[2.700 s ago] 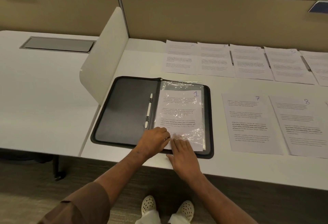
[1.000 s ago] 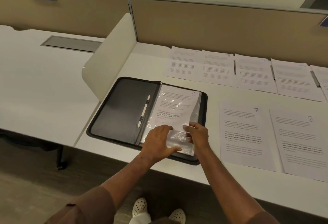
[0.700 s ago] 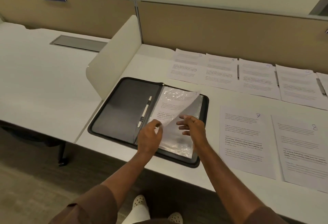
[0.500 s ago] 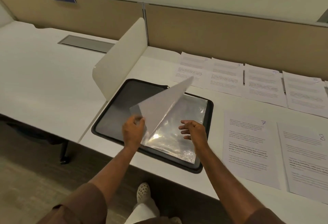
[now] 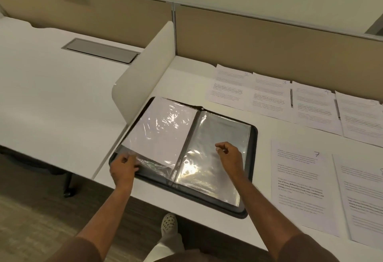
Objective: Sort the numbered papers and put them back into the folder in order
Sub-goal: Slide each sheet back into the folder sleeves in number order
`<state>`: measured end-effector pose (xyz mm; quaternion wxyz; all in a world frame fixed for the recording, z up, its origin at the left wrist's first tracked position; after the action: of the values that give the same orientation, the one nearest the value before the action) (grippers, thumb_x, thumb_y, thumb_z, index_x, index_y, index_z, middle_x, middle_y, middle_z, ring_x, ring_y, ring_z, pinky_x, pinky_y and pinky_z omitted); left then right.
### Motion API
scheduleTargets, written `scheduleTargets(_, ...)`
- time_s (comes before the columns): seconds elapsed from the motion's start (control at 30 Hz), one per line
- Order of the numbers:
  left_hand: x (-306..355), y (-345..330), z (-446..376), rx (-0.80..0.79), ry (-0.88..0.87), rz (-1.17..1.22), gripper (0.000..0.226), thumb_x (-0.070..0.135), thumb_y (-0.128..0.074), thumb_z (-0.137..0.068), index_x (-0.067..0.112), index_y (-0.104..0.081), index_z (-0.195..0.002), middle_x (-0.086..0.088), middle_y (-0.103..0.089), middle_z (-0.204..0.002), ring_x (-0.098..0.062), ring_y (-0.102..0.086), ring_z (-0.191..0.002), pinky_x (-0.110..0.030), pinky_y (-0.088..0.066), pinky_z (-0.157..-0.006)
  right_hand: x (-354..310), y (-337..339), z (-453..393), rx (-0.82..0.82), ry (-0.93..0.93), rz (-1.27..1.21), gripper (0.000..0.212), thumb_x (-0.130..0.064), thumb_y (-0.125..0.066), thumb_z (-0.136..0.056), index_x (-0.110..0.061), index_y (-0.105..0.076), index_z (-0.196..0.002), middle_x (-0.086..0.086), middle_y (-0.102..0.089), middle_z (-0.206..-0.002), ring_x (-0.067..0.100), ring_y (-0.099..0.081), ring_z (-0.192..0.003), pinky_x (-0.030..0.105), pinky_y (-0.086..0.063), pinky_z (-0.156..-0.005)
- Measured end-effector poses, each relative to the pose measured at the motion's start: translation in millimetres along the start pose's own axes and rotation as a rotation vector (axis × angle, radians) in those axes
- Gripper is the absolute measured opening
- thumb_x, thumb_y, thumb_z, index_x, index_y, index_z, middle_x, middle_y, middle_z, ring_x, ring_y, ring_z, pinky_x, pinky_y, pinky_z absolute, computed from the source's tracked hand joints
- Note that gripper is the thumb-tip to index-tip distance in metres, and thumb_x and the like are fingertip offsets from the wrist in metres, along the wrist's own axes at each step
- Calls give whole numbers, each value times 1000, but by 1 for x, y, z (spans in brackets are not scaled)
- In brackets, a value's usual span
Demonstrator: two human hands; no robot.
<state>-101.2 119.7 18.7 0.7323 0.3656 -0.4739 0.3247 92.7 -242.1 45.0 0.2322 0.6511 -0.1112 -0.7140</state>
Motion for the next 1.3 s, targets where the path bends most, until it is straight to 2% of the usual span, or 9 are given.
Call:
scheduleTargets(0.1, -3, 15, -12, 46, 15, -8, 24, 17, -69, -95, 8, -65, -116, -15, -67, -115, -24, -70, -94, -25, -63, -65, 0, -11, -12, 4, -6, 54, 13, -16, -61, -100, -21, -70, -108, -6, -69, -105, 7, -63, -95, 15, -46, -82)
scheduleTargets(0.17, 12, 21, -15, 69, -62, -49, 30, 13, -67, -95, 13, -60, -125, -9, -63, -122, -23, -65, -104, -35, -62, -82, 0, -17, -19, 10, -15, 79, 14, -16, -60, -100, -19, -70, -110, -4, -69, -107, 9, -62, -97, 15, -45, -83)
scheduleTargets(0.27, 45, 16, -14, 45, -279, -152, 45, 8, -67, -94, 14, -52, -136, 1, -54, -132, -13, -51, -121, -32, -47, -100, -6, -25, -28, 23, -10, 102, 15, -16, -59, -100, -18, -70, -111, -4, -68, -108, 10, -62, -99, 17, -47, -84)
scheduleTargets(0.43, 87, -44, -18, -190, -731, -364, 52, 8, -67, -93, 19, -49, -140, -2, -52, -144, -14, -45, -137, -29, -36, -114, -18, -35, -46, 57, 43, 207, 23, -18, -60, -97, -22, -68, -118, -5, -66, -119, 16, -58, -116, 33, -49, -99)
scheduleTargets(0.63, 111, -170, -29, -521, -950, -567, 60, 20, -68, -94, 18, -44, -149, -3, -40, -157, -21, -32, -148, -41, -30, -120, -37, -33, -77, 106, 127, 505, 44, -21, -66, -95, -17, -60, -138, 7, -54, -147, 27, -44, -139, 40, -33, -117)
scheduleTargets(0.8, 125, -262, -34, -682, -1018, -725, 65, 29, -67, -92, 12, -43, -150, -12, -37, -159, -31, -32, -148, -50, -28, -120, -41, -21, -112, 122, 148, 686, 53, -23, -64, -95, -12, -53, -145, 17, -41, -156, 36, -34, -147, 44, -22, -122)
scheduleTargets(0.93, 126, -314, -43, -759, -937, -839, 68, 34, -63, -97, 9, -36, -154, -16, -30, -162, -35, -28, -149, -49, -21, -123, -34, -2, -141, 160, 131, 746, 54, -25, -66, -94, -10, -53, -145, 20, -42, -155, 39, -37, -146, 46, -26, -120)
scheduleTargets(1.17, 139, -392, -67, -759, -819, -1069, 71, 41, -55, -100, 7, -27, -156, -18, -27, -162, -32, -29, -148, -41, -25, -120, -15, 27, -206, 126, 32, 824, 60, -35, -58, -99, -13, -42, -152, 19, -32, -161, 35, -28, -150, 43, -22, -123)
scheduleTargets(1.3, 140, -428, -85, -721, -738, -1126, 67, 43, -51, -101, 8, -30, -154, -15, -39, -155, -33, -41, -139, -43, -36, -112, -1, 40, -244, 124, -26, 815, 61, -38, -56, -100, -14, -39, -153, 16, -30, -162, 34, -27, -150, 43, -23, -121)
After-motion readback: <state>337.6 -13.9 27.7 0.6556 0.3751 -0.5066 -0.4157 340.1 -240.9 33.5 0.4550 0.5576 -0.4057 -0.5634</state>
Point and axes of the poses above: each hand's wrist, its own z-axis away from the middle knuckle, its own y-axis out of the back of the hand, x = y × z, the point moved 9 cm from there along -z, towards the middle knuckle
